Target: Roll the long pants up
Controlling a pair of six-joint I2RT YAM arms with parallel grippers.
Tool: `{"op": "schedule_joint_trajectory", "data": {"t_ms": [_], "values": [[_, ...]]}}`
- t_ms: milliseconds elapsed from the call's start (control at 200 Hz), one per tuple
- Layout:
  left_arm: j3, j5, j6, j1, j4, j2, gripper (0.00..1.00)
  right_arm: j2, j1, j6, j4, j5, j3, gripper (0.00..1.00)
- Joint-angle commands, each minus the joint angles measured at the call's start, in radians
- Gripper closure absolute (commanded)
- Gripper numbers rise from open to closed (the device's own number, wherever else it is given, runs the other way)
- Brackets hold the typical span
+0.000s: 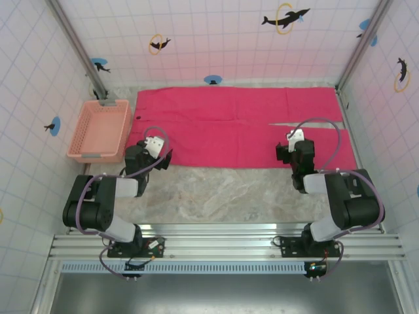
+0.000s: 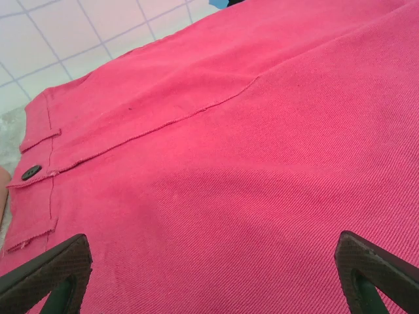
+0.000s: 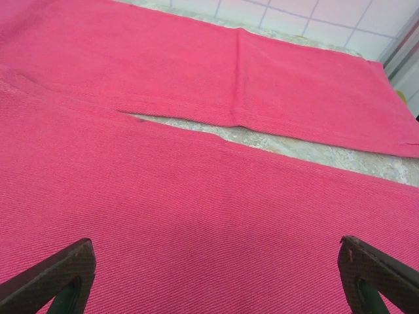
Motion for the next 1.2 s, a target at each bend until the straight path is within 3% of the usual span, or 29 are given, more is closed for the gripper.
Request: {"op": "schedule_joint_trajectory", "data": {"t_ms": [0, 1036, 1066, 1126, 1196], "values": [[0.017, 0.011, 0.012, -0.002, 0.014, 0.0, 0.02, -0.003, -0.004, 0.0, 0.011, -0.001, 0.017, 0.02], [0.039, -0.003, 0.007, -0.001, -0.035, -0.018, 0.03, -0.013, -0.004, -0.003, 0.019, -0.005, 0.024, 0.02], [0.071, -0.013, 0.002, -0.001, -0.104, -0.045, 0.03, -0.048, -0.001, -0.012, -0.07, -0.001, 0.071, 0.02], [0.211, -0.025, 0.005, -0.002, -0.404, -0.112, 0.03, -0.116, 0.022, -0.029, -0.525, 0.035, 0.287, 0.02], [0.41, -0.101, 0.051, -0.012, -0.751, -0.151, 0.03, -0.105, 0.065, -0.122, -0.894, 0.0, 0.487, 0.02]]}}
